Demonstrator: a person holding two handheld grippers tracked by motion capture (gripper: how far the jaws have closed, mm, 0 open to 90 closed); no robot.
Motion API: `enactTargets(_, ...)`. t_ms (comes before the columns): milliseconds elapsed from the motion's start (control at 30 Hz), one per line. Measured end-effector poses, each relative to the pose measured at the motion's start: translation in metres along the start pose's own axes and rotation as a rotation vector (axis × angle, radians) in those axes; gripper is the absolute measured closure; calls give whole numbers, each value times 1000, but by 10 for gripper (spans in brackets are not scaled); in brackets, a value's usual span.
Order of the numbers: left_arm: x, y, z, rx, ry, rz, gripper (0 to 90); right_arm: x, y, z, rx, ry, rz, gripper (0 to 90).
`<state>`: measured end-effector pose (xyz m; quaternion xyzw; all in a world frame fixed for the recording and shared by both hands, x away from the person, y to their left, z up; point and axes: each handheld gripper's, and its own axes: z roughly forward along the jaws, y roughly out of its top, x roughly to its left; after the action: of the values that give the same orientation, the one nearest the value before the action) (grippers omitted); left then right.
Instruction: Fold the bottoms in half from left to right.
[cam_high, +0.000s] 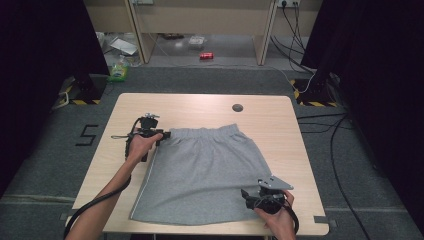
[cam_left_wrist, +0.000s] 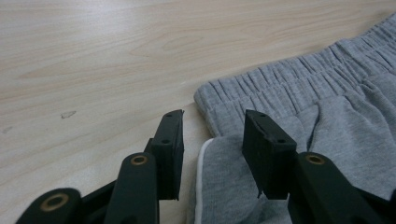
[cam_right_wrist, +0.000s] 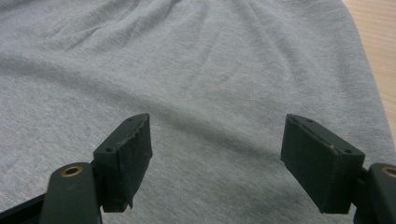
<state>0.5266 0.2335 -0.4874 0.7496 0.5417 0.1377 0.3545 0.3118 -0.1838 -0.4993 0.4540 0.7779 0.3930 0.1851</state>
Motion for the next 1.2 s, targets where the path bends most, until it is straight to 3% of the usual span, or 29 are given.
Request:
enactTargets(233, -5, 5, 5, 11, -2, -1, 603, 1, 0, 1, 0, 3, 2, 250)
enactTargets(500, -9, 3, 21, 70, 29, 20, 621, 4, 3, 1, -10, 10, -13, 250)
enactTargets(633, -12, 7, 24, 94, 38, 60, 653, 8, 5, 1, -14, 15, -17, 250)
enactTargets(700, -17, 9, 25, 108, 65, 88, 676, 15, 8, 3, -22, 18, -34, 250)
enactTargets(767, -17, 10, 26, 111, 68, 89, 685, 21, 11, 4, -26, 21, -51, 251)
enactTargets(933, -18, 11, 27, 123, 68, 74, 701, 36, 15, 11, -14, 32, -98, 252)
enactTargets(1200, -16, 15, 27, 151, 62, 41, 702, 68, 33, 33, -12, 95, -155, 254)
